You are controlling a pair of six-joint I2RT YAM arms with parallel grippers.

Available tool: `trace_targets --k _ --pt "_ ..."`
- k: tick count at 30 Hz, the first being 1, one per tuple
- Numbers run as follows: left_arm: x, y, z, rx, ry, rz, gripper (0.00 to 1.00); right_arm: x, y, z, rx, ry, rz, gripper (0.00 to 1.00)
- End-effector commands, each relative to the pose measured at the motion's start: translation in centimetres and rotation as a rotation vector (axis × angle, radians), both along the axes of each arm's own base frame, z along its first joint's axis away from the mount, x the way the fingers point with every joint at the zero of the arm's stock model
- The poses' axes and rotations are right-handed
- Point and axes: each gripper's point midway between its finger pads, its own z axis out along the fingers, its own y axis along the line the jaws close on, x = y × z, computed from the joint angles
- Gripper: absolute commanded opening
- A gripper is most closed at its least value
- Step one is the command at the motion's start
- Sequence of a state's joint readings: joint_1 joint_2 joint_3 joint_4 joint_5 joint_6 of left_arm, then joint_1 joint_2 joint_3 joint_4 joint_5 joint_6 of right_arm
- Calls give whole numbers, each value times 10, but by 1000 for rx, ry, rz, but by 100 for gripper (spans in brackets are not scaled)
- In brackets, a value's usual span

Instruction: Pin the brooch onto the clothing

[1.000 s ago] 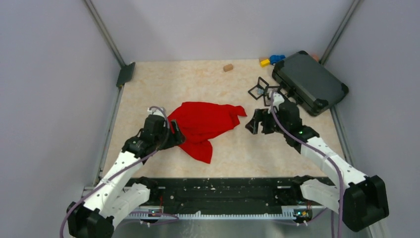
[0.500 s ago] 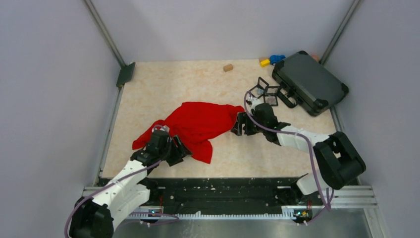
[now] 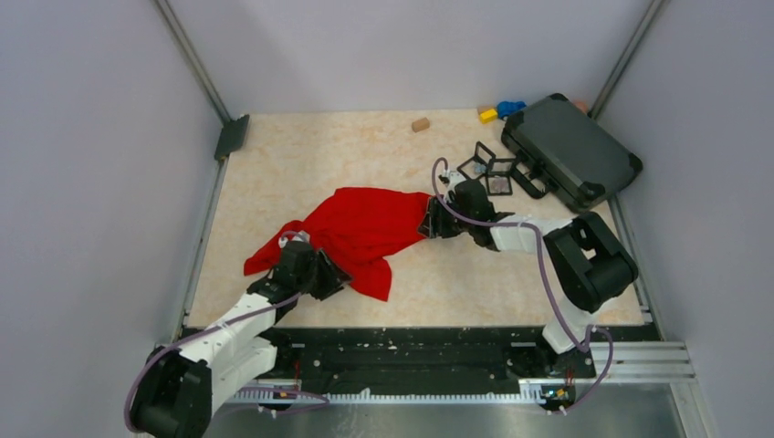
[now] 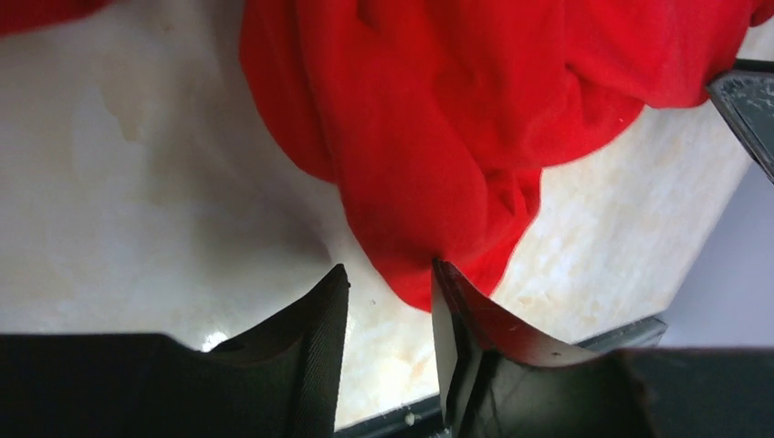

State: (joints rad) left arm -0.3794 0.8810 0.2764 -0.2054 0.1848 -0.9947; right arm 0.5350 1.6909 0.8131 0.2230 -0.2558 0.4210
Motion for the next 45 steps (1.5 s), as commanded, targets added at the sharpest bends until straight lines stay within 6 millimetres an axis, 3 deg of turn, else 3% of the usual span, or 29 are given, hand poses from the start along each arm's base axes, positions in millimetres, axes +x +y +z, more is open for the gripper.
trace_targets --k 1,2,4,7,10,14,17,20,22,25,31,36,41,45 --pt "25 6 2 41 -105 39 36 10 25 25 91 -54 58 46" --pt "30 10 3 79 -118 40 29 8 27 26 103 -46 70 41" --pt "41 23 6 179 -133 63 3 8 31 33 119 -49 85 23" --pt "62 36 35 273 -207 79 0 10 32 62 137 -91 87 0" --pt "85 41 101 280 -366 102 0 15 27 114 133 -185 84 0" --pt "96 63 219 301 -599 139 0 14 6 219 129 -391 33 0" --pt "87 84 309 300 -774 175 0 1 -20 306 152 -582 -25 0" --pt "79 87 351 289 -865 155 0 -13 -41 366 193 -729 -89 0" --pt "81 78 347 268 -852 101 0 -17 -49 383 203 -775 -113 0" --pt "88 61 307 210 -753 20 3 -15 -51 379 184 -765 -125 0" --pt "90 43 218 119 -569 -42 34 -20 -41 349 174 -679 -64 0" --pt "83 33 163 93 -497 -125 54 -37 -44 365 211 -705 -36 0" --pt "86 13 111 75 -481 -203 57 -49 -45 380 254 -725 -20 0" --pt "93 -31 92 50 -435 -293 57 -52 -48 380 259 -724 -31 0"
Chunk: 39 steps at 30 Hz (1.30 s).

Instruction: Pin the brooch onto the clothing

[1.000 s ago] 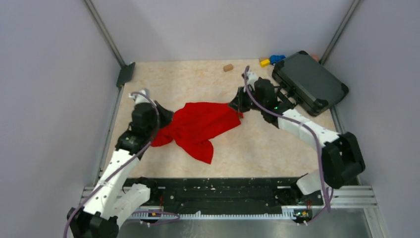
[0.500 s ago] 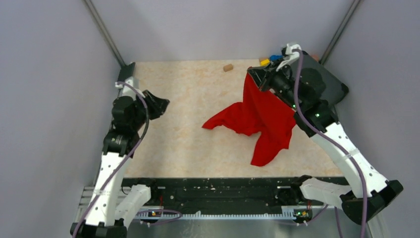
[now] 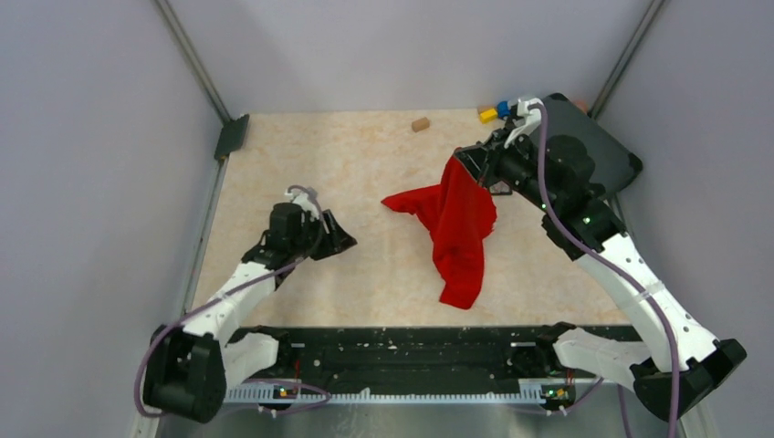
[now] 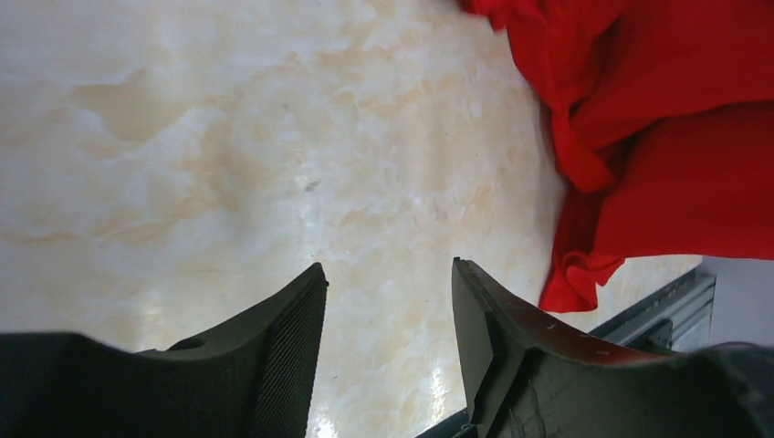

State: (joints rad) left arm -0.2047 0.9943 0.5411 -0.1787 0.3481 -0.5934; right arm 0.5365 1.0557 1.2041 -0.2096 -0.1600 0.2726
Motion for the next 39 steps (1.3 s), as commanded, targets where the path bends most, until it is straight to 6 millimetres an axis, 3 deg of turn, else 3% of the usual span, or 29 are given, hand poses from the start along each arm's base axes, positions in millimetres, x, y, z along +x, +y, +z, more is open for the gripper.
trace_targets --k 1,6,10,15,21,27,28,29,32,35,39 --pt "26 -52 9 -60 -77 -116 57 -16 -2 45 83 -102 23 0" --pt "60 -82 0 -202 -28 -48 57 -20 -6 41 83 -90 16 0" --pt "90 -85 -6 -233 -28 47 58 -25 -10 40 77 -84 10 0" --pt "128 -98 2 -285 -74 73 61 -29 -13 36 70 -74 9 0" --pt "171 -114 -20 -269 -48 74 63 -33 -17 29 59 -62 1 0" --pt "192 -119 -44 -190 -11 65 62 -37 -22 25 40 -50 -7 0" --pt "195 -121 -46 -183 -8 54 60 -38 -22 25 35 -52 -6 0" --pt "197 -123 -49 -178 -4 40 49 -38 -21 25 33 -54 0 0" --pt "207 -125 -49 -172 -18 30 2 -45 -12 25 31 -66 67 0" --pt "215 -107 -30 -165 -86 75 0 -51 2 19 36 -58 156 0" --pt "224 -57 2 -144 -151 155 0 -52 30 -5 46 0 231 0"
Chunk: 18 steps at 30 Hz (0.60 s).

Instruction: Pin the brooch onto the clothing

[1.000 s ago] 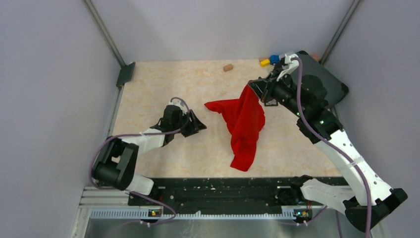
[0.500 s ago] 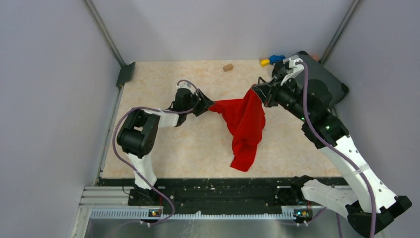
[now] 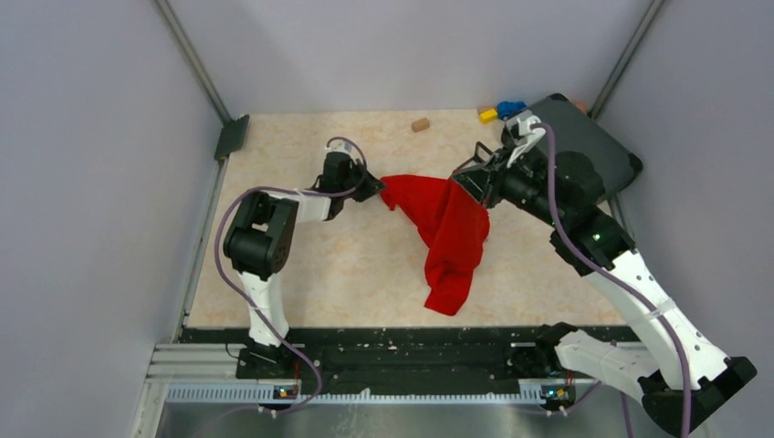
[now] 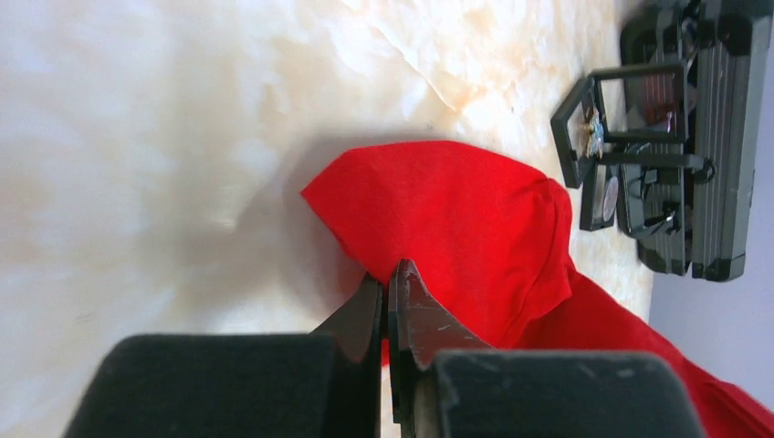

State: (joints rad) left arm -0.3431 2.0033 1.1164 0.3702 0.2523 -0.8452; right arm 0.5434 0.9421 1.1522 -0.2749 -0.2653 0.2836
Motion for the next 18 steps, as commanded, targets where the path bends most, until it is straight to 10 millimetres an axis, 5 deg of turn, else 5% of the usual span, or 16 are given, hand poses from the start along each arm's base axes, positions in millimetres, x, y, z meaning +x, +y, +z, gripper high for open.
trace_targets --k 1,3,10,11,15,18 --pt "23 63 62 22 -146 100 0 -10 42 -7 35 -9 130 0" --pt "25 86 64 26 -127 81 5 -16 72 -17 31 -3 186 0" --pt "-17 137 62 221 -61 109 75 -53 194 -65 7 89 412 0" --pt "-25 143 65 246 -63 128 82 -58 203 -70 4 107 436 10" --pt "-58 153 82 280 -87 146 89 -59 203 -68 4 106 424 57" --pt "-81 135 99 223 -141 71 89 -47 176 -65 -44 58 303 74"
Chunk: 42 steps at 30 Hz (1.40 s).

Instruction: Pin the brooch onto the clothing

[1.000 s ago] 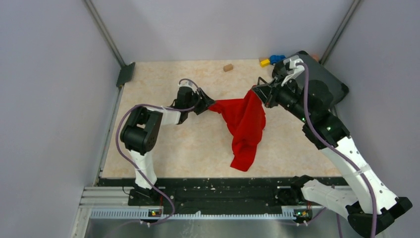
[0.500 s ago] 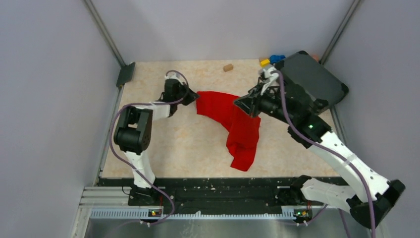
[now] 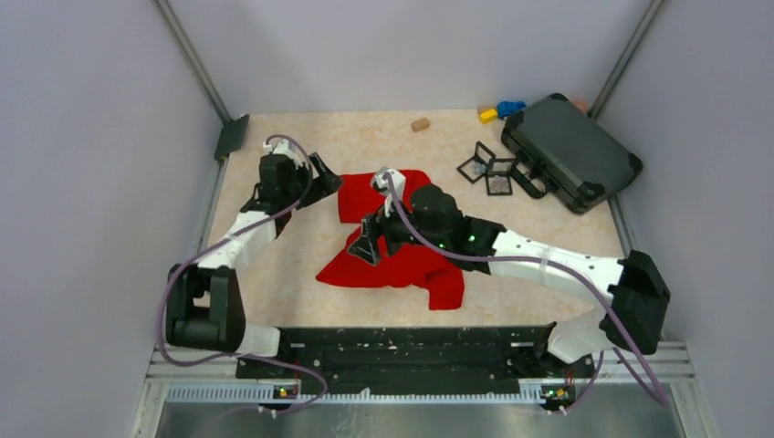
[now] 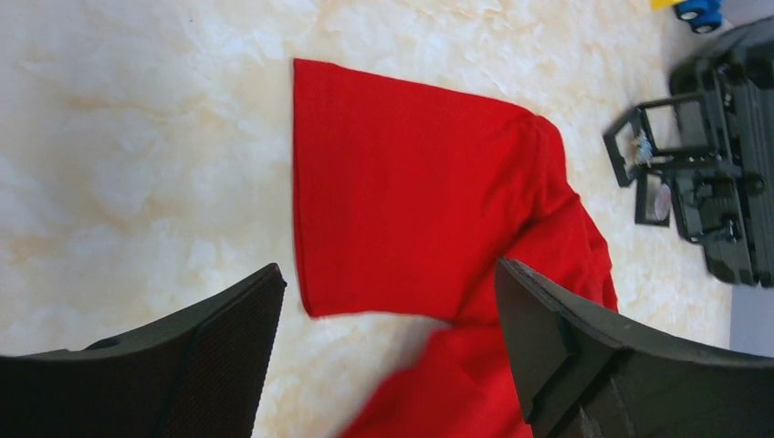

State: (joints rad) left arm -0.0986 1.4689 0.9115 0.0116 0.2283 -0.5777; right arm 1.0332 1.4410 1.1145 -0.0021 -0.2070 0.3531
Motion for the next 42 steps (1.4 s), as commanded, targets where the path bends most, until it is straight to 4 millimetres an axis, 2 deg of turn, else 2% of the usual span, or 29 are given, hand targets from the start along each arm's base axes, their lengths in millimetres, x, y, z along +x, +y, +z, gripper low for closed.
trace_targets --k 1,3,4,5,10,12,15,22,27,33,40,42 --pt "-32 -16 16 -6 -48 -104 89 22 -33 77 110 -187 -169 77" --pt "-46 -34 12 -22 -36 -174 89 37 -61 67 37 -214 -294 85" --pt "-54 -43 7 -32 -21 -204 89 47 -77 56 4 -206 -345 88" --pt "-62 -52 1 -41 -2 -233 88 57 -92 48 -11 -183 -390 88" --pt "-79 -114 8 -85 -93 -406 88 91 -158 2 -22 -17 -536 88" --pt "-80 -136 9 -56 -117 -478 88 97 -173 -12 -19 19 -563 88" --pt "-73 -155 3 3 -136 -543 88 102 -190 -29 -36 57 -593 87" --pt "-49 -167 -24 103 -117 -589 84 106 -208 -58 -52 117 -635 85" --pt "-39 -172 -43 194 -81 -630 73 109 -205 -67 -49 152 -629 83" --pt "-34 -177 -54 211 -75 -661 69 107 -206 -77 -64 173 -632 82" --pt "-42 -188 -62 147 -52 -709 38 106 -210 -83 -87 181 -650 81" --pt "-45 -186 -58 143 -57 -705 16 106 -212 -84 -96 181 -657 81"
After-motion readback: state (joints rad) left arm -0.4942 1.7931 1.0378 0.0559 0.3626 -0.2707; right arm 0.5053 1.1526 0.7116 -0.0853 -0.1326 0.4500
